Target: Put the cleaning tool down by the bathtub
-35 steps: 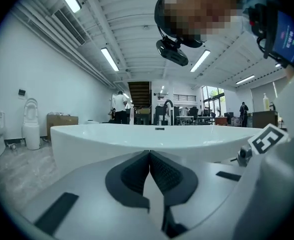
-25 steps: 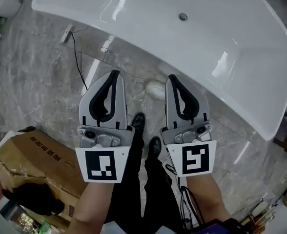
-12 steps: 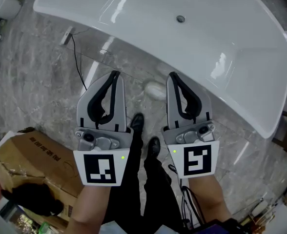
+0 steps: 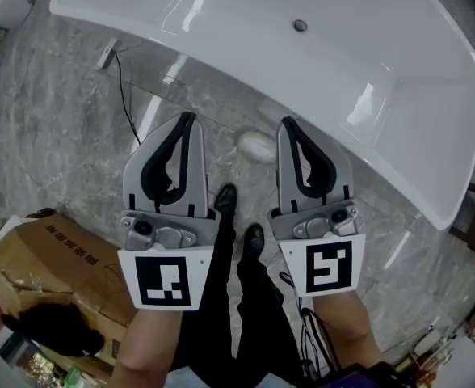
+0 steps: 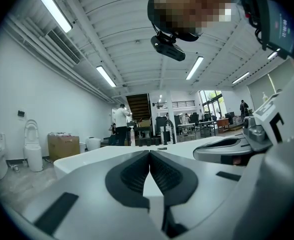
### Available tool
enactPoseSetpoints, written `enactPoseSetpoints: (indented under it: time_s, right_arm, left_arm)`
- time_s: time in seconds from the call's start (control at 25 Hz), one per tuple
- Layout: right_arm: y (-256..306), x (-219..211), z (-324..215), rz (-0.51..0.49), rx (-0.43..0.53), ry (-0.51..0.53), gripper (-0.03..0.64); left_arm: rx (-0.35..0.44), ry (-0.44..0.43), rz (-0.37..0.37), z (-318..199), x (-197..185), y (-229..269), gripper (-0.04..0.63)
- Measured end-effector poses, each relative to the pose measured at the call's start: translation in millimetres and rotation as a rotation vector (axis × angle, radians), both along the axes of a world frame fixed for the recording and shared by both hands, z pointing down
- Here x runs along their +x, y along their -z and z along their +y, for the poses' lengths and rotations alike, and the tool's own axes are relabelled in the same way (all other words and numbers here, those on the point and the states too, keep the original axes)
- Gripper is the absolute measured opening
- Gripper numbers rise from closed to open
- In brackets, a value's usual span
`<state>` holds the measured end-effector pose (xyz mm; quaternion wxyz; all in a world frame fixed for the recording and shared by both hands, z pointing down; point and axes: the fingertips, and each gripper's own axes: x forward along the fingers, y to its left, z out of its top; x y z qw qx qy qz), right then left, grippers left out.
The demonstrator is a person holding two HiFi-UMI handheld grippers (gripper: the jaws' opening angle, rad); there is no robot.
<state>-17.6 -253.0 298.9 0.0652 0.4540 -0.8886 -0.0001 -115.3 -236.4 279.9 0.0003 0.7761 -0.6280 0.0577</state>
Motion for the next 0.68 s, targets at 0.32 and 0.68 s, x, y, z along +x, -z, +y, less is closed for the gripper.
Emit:
enactPoseSetpoints:
  time_s: [0.32, 0.68]
  right_arm:
    - [-7.1, -2.6, -2.3, -0.001, -0.009, -0.002, 0.012]
    - [-13.4, -9.6, -6.9, -0.003, -0.011, -0.004, 0.012]
  left_arm:
    - [-0.003, -0.004, 0.001, -4.8, -3.2, -4.9, 0.017]
    - [0.001, -0.006, 0.000, -11.5, -10.4, -9.7, 0.017]
